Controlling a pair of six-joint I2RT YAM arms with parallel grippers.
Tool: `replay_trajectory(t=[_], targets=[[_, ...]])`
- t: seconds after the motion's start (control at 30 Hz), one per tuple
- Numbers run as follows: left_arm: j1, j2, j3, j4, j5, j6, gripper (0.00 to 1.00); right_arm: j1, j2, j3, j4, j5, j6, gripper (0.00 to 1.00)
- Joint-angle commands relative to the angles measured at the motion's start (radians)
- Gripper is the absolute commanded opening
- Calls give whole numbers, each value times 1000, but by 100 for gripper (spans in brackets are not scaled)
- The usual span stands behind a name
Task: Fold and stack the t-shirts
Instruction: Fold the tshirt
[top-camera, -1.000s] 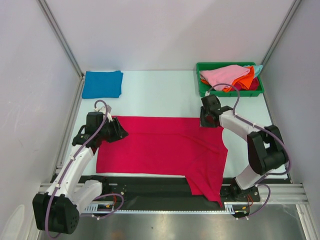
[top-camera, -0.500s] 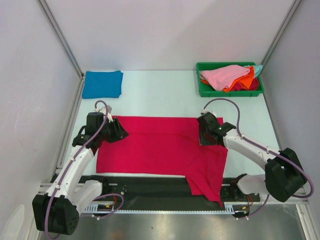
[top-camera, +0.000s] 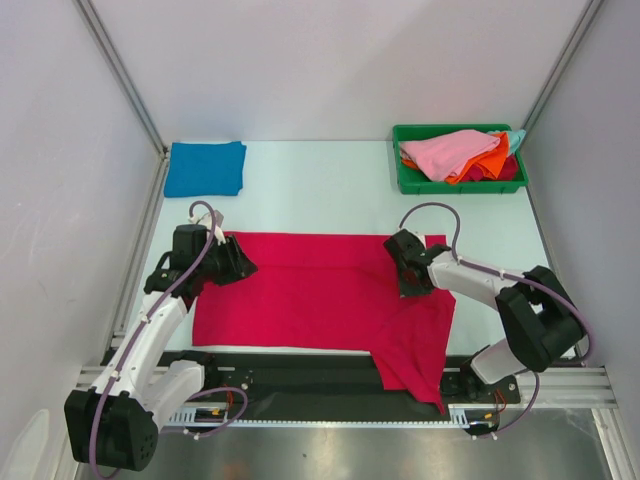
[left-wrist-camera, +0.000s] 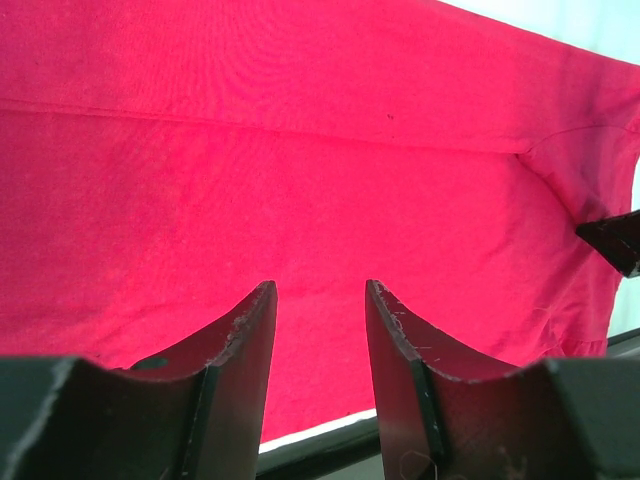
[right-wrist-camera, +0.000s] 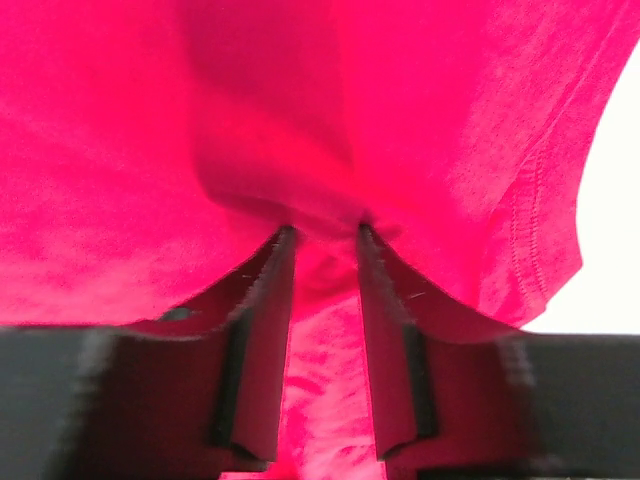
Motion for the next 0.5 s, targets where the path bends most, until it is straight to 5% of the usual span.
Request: replay_trajectory(t=[0.0, 0.2, 0.47], targets=[[-7, -20, 0, 22, 3, -11, 46, -9, 32, 32, 27, 83, -24, 31], [-7, -12, 2, 20, 0, -11, 46, -32, 59, 101, 25, 111, -73, 13], [-6, 0, 0, 20, -9, -14, 46, -84, 141, 201, 47, 93, -159, 11]])
